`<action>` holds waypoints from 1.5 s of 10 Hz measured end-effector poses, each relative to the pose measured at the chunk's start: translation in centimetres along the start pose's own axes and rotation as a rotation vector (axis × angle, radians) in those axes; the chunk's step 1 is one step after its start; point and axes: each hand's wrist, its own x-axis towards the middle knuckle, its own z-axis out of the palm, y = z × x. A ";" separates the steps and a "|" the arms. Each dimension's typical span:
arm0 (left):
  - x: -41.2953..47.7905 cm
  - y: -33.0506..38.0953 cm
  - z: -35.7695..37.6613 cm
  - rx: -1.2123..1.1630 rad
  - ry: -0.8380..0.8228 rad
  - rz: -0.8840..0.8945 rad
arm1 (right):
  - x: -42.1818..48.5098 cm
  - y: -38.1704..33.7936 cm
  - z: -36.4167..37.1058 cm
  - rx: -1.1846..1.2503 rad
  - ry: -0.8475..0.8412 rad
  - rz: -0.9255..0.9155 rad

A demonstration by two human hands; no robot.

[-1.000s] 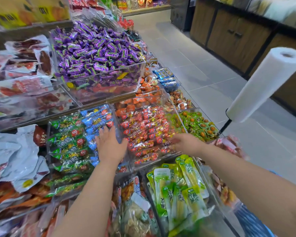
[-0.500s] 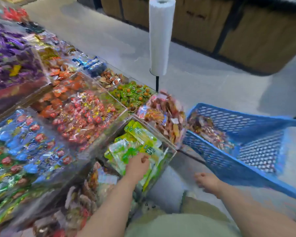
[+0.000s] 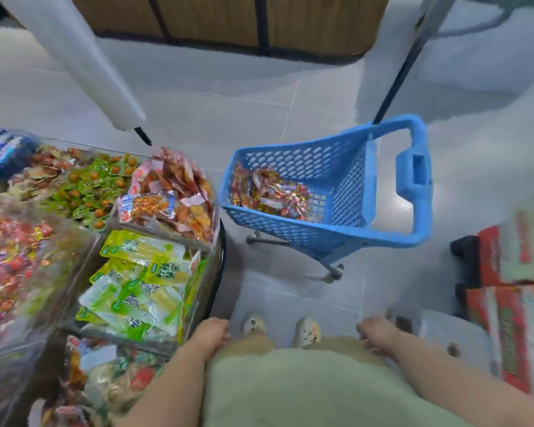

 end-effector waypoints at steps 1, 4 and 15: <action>0.2 3.2 1.0 0.009 0.000 0.020 | 0.2 1.0 -1.0 0.046 -0.027 -0.012; 2.9 12.4 0.8 0.230 -0.079 0.100 | 0.7 -3.2 -2.9 0.189 0.054 0.050; 21.1 31.5 -5.7 -0.040 -0.024 0.016 | 21.7 -32.3 -7.0 -0.111 -0.155 -0.153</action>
